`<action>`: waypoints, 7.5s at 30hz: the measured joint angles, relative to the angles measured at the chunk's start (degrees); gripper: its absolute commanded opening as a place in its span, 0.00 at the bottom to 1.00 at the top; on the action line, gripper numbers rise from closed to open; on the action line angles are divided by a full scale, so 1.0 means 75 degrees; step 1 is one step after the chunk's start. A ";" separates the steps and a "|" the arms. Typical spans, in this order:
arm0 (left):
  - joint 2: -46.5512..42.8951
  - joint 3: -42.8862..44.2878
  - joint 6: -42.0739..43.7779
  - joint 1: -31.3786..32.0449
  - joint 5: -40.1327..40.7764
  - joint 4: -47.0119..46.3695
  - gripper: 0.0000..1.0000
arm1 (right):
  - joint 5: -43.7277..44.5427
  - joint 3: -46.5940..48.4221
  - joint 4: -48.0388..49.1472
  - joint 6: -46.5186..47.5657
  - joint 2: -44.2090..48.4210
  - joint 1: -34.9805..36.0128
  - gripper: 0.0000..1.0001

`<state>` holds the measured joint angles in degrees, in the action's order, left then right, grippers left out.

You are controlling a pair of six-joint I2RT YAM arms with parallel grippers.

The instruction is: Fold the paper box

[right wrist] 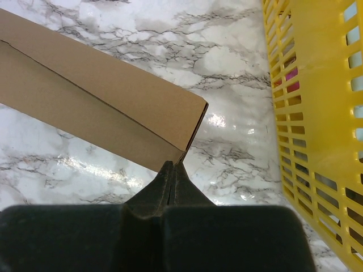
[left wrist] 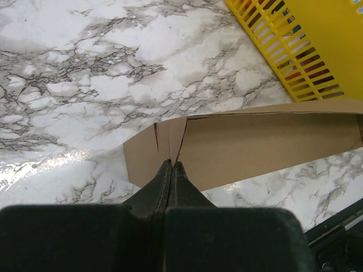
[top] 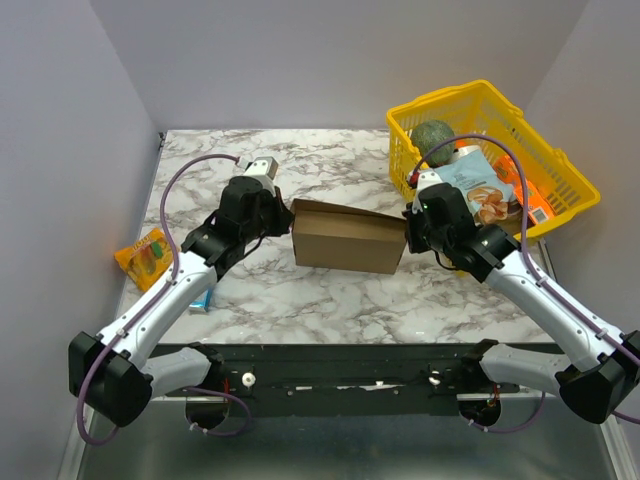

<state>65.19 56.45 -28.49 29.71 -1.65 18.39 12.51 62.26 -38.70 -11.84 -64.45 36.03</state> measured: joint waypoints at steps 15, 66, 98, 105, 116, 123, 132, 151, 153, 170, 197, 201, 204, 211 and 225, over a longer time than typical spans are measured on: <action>0.0431 0.0061 -0.0554 -0.0801 -0.1262 -0.0525 0.00 | 0.0102 -0.0326 0.0495 0.0131 0.0000 0.0003 0.01; 0.0769 0.1137 0.1868 -0.0845 -0.1702 0.1323 0.00 | -0.0507 -0.0356 0.1614 0.1792 0.0804 0.1804 0.61; 0.1008 0.1460 0.2119 -0.0845 -0.1772 0.1562 0.00 | 0.1341 -0.0236 0.3879 0.1253 -0.1833 0.1472 0.52; 0.1177 0.1661 0.1539 -0.0848 -0.1772 0.1652 0.00 | 0.1393 -0.0574 0.4351 0.1154 -0.1754 0.1472 0.50; 0.1670 0.1760 0.0277 -0.0918 -0.2133 0.0985 0.00 | 0.1644 -0.0743 0.4645 0.1122 -0.1749 0.1445 0.49; 0.1661 0.1673 -0.0102 -0.0918 -0.2095 0.0825 0.00 | 0.1644 -0.0790 0.4768 0.1122 -0.1760 0.1445 0.49; 0.1521 0.1233 -0.0443 -0.0921 -0.2043 0.0175 0.00 | 0.1647 -0.0793 0.4867 0.1125 -0.1816 0.1440 0.49; 0.1443 0.0857 -0.0673 -0.0921 -0.2005 -0.0420 0.00 | 0.1667 -0.0793 0.4986 0.1122 -0.1891 0.1431 0.48; 0.1437 0.0851 -0.0653 -0.0918 -0.1979 -0.0425 0.00 | 0.1670 -0.0793 0.4989 0.1122 -0.1891 0.1431 0.48; 0.1364 0.0769 0.0085 -0.0557 -0.1445 -0.0527 0.00 | 0.1679 -0.0793 0.4986 0.1122 -0.1897 0.1431 0.48; 0.1186 0.0291 0.1075 -0.0108 -0.0702 -0.1110 0.00 | 0.1769 -0.0653 0.4890 0.1105 -0.2011 0.1431 0.48; 0.1172 0.0242 0.1008 -0.0082 -0.0662 -0.1195 0.00 | 0.1781 -0.0597 0.4811 0.1093 -0.2028 0.1431 0.48; 0.1163 0.0242 0.0988 -0.0079 -0.0662 -0.1195 0.00 | 0.1781 -0.0592 0.4797 0.1093 -0.2031 0.1431 0.48; 0.1137 0.0236 0.0959 -0.0058 -0.0571 -0.1180 0.00 | 0.1784 -0.0592 0.4776 0.1072 -0.2022 0.1431 0.48; 0.0758 -0.0600 0.0685 -0.0009 -0.0423 -0.2060 0.00 | 0.1784 -0.0592 0.4744 0.0982 -0.2005 0.1431 0.48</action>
<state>70.87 51.94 -23.35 29.65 -4.82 2.94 25.89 57.82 -3.11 -4.47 -79.48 46.76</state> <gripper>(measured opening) 0.007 0.480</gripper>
